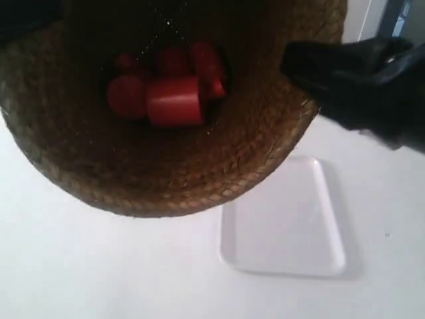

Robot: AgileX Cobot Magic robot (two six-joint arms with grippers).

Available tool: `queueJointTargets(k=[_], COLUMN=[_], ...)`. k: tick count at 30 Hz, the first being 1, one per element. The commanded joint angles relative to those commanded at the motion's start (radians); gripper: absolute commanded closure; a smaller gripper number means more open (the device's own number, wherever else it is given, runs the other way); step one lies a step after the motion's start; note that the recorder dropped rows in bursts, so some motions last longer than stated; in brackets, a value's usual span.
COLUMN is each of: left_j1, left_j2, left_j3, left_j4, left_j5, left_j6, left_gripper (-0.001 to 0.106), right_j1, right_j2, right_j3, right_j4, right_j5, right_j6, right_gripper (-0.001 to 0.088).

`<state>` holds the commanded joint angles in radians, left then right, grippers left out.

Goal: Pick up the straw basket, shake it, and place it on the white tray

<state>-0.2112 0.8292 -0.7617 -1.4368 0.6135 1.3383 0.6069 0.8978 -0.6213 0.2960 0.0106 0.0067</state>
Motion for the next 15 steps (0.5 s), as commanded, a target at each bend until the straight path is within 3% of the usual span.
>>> queueJointTargets(k=[2,4,7,10,12,15], left_j1=[0.000,0.000,0.000,0.000,0.000,0.000], left_j2=[-0.050,-0.113,-0.143,-0.100,-0.105,-0.175], left_j3=[-0.031,-0.049,-0.026,0.015,-0.009,-0.090], left_j4=[0.000,-0.003,-0.003,-0.003,-0.009,0.009], left_j5=[0.121,0.152,-0.003,-0.154,-0.122,0.012], left_j6=[0.000,-0.033,-0.030,-0.015,-0.046,-0.089], left_gripper=[0.105,0.105,0.105,0.105,0.105,0.105], right_j1=[0.028,0.060,0.060,0.031,0.020,0.063], right_j2=[-0.063,-0.140,-0.177,-0.072,-0.040,-0.132], right_j3=[-0.043,-0.066,-0.026,0.035,0.001,-0.093], right_j4=[0.013,0.017,-0.004,-0.026,0.004,0.018], right_j5=[0.129,0.176,0.051,-0.104,-0.011,0.173], right_j6=[0.027,0.027,0.015,-0.013,0.049,0.087], right_gripper=[0.0868,0.0868,0.0868,0.0868,0.0868,0.0868])
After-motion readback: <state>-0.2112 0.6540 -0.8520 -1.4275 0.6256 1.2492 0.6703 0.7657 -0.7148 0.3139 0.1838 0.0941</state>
